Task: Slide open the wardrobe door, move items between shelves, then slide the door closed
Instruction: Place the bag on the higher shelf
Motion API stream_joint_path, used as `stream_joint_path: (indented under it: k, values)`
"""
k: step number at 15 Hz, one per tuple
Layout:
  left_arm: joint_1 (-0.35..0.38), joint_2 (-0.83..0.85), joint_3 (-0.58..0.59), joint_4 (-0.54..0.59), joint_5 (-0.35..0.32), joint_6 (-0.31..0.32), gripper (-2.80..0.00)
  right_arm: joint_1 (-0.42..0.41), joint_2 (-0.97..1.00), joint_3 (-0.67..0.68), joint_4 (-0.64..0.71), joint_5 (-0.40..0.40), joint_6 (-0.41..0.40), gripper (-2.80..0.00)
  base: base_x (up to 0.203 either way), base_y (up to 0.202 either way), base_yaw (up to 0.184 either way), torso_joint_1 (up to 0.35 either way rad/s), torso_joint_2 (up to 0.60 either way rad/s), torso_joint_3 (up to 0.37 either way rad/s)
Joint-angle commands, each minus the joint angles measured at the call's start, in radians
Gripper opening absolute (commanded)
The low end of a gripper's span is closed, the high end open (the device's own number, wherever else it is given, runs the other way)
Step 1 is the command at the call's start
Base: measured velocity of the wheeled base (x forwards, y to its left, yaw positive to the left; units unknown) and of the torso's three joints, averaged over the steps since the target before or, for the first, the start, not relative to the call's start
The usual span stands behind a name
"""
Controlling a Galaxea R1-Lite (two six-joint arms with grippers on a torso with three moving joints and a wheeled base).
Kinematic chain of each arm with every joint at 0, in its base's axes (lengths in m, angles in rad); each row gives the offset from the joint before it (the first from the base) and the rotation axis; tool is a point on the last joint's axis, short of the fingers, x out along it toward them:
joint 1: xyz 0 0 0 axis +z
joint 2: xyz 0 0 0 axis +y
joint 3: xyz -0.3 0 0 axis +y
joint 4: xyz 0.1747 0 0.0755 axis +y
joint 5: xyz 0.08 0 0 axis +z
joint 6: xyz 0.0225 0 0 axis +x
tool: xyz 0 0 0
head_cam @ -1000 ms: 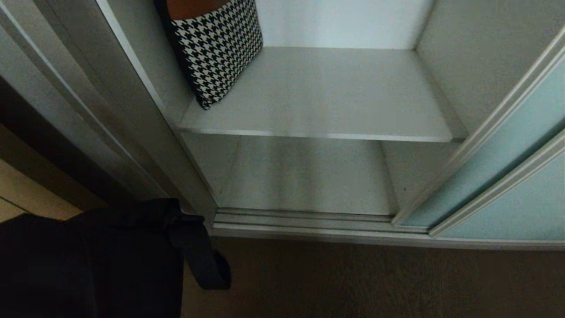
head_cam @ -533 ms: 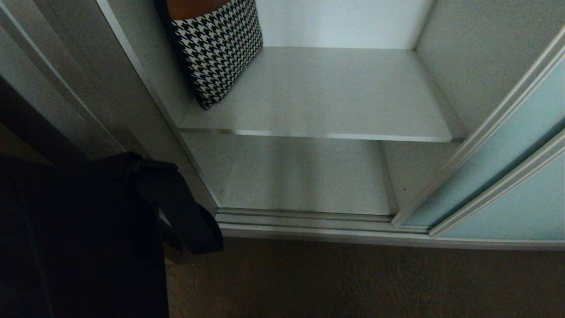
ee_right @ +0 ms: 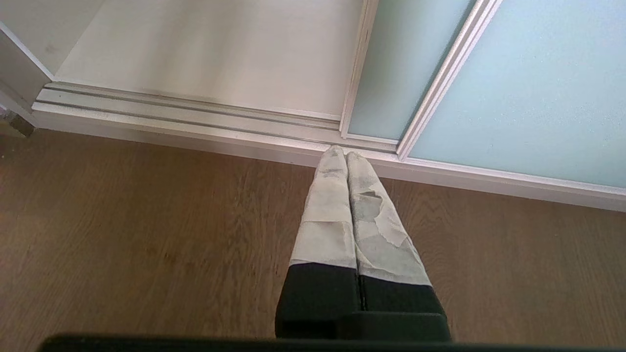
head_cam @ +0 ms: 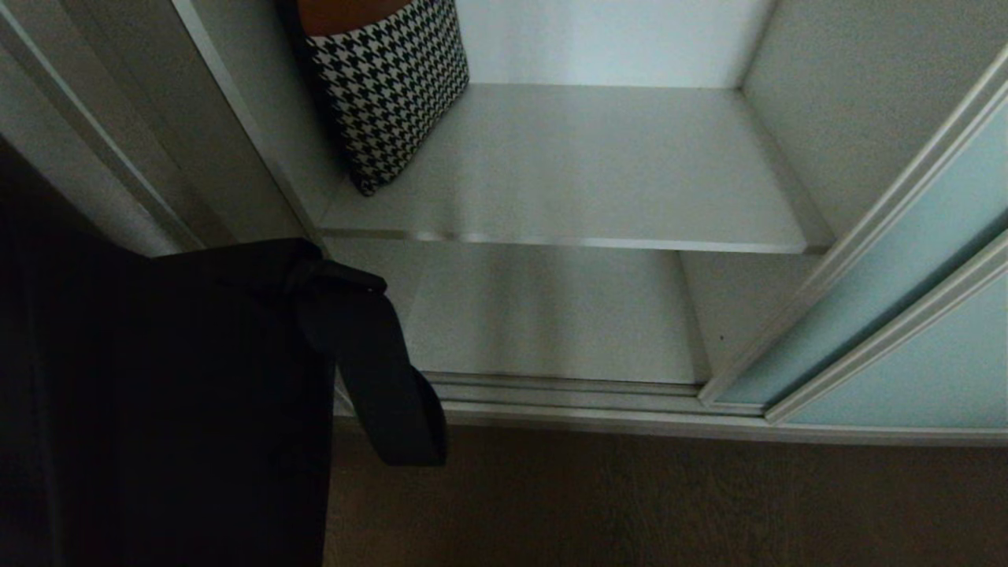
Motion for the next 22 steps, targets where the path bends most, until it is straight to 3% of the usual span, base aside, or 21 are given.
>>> stream_joint_path:
  k: [1, 7, 12, 19, 22]
  values:
    - [0.000, 0.060, -0.032, 0.004, -0.032, 0.007, -2.80, 0.000, 0.000, 0.000, 0.000, 0.000, 0.000, -2.80, 0.000, 0.000, 0.000, 0.000, 0.00, 0.000]
    - [-0.003, 0.282, -0.209, -0.019, -0.049, 0.001, -2.80, 0.000, 0.000, 0.000, 0.000, 0.000, 0.000, -2.80, 0.000, 0.000, 0.000, 0.000, 0.00, 0.000]
    - [-0.011, 0.476, -0.464, -0.023, -0.086, 0.001, -2.80, 0.000, 0.000, 0.000, 0.000, 0.000, 0.000, -2.80, 0.000, 0.000, 0.000, 0.000, 0.00, 0.000]
    - [-0.103, 0.730, -0.637, -0.016, -0.114, 0.002, -2.80, 0.000, 0.000, 0.001, 0.000, 0.000, 0.000, -2.80, 0.000, 0.000, 0.000, 0.000, 0.00, 0.000]
    - [-0.136, 0.864, -0.812, 0.002, -0.108, -0.005, -2.80, 0.000, 0.000, 0.000, 0.000, 0.000, 0.000, -2.80, 0.000, 0.000, 0.000, 0.000, 0.00, 0.000]
